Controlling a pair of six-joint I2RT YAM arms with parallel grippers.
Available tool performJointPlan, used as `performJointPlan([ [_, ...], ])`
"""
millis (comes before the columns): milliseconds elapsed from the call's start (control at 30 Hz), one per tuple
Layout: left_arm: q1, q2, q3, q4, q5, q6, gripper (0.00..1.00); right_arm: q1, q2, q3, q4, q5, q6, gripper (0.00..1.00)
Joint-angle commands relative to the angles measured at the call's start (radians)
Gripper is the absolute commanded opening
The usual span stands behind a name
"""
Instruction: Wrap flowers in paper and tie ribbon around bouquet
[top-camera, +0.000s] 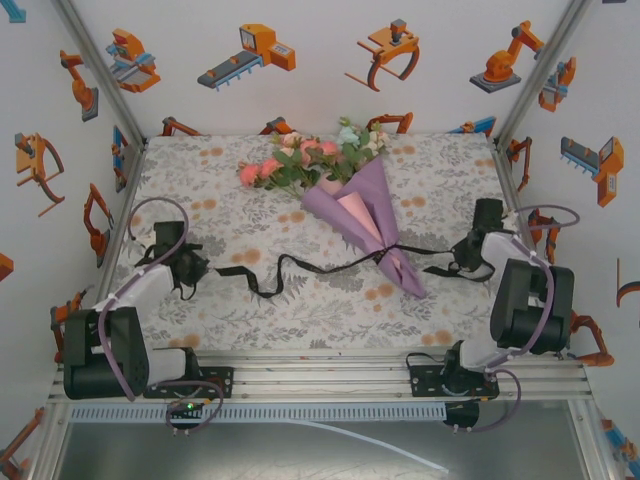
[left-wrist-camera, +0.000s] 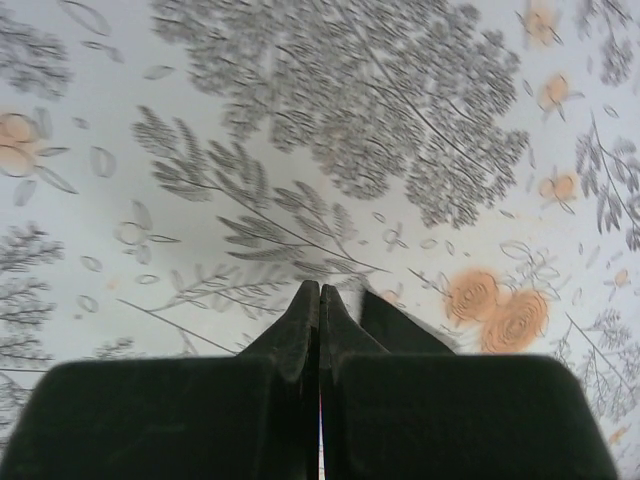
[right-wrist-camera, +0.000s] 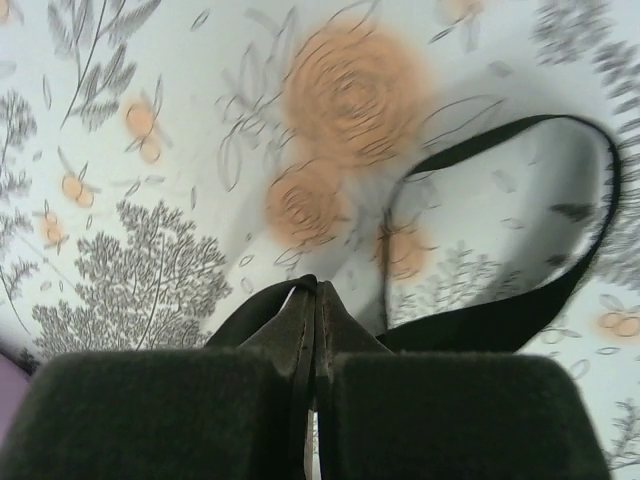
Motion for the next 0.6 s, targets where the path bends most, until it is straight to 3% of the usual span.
performJointPlan([
  [0, 0.022, -0.038, -0.032, 0.104, 0.155, 0.075, 0.00, 0.005, -0.021, 0.023, 0.026, -0.035, -0.025, 0.00],
  [100, -0.102, -0.110, -0.042, 0.369, 0.411, 0.255, 0.01, 0.082, -0.033, 0.048, 0.036, -0.098, -0.124, 0.00],
  [200, -0.384, -0.095, 0.097, 0.316, 0.416, 0.539, 0.34, 0.106, -0.051, 0.041, 0.049, -0.155, -0.144, 0.00],
  [267, -0.553, 0.024, 0.242, 0.212, 0.385, 0.703, 0.40, 0.107, -0.061, 0.033, 0.071, -0.188, -0.153, 0.00],
  [467, -0.787, 0.390, 0.523, 0.243, 0.371, 0.791, 0.54, 0.126, -0.050, 0.086, 0.035, -0.240, -0.221, 0.00],
  [567, -0.843, 0.530, 0.647, 0.221, 0.401, 0.803, 0.63, 0.143, -0.054, 0.101, 0.036, -0.261, -0.237, 0.00],
])
